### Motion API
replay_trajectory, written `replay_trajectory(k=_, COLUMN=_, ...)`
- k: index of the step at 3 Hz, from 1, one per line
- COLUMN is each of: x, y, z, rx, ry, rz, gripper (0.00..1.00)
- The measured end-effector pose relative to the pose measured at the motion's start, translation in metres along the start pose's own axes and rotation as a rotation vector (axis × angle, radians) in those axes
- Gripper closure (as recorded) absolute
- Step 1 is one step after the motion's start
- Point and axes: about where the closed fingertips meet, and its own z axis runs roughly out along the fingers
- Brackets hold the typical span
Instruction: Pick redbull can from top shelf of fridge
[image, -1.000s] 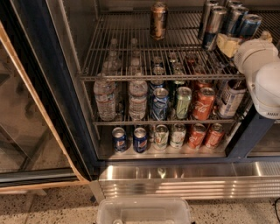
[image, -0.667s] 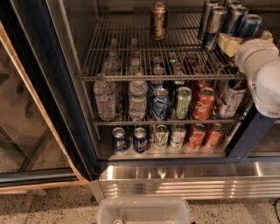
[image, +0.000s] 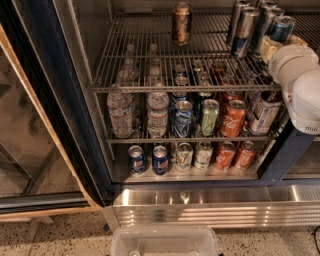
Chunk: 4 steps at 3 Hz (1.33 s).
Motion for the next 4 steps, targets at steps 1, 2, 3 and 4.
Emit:
replay_trajectory(k=1, x=0.0, y=0.0, z=0.0, rx=0.0, ry=0.0, rz=0.0, gripper=0.91)
replay_trajectory(k=2, x=0.0, y=0.0, z=0.0, rx=0.0, ry=0.0, rz=0.0, gripper=1.0)
replay_trajectory(k=3, x=-0.001, y=0.004, z=-0.012, rx=-0.014, ry=0.008, rz=0.012, gripper=1.0)
replay_trajectory(k=4, x=-0.008, y=0.011, z=-0.028, rx=-0.038, ry=0.007, rz=0.036, gripper=1.0)
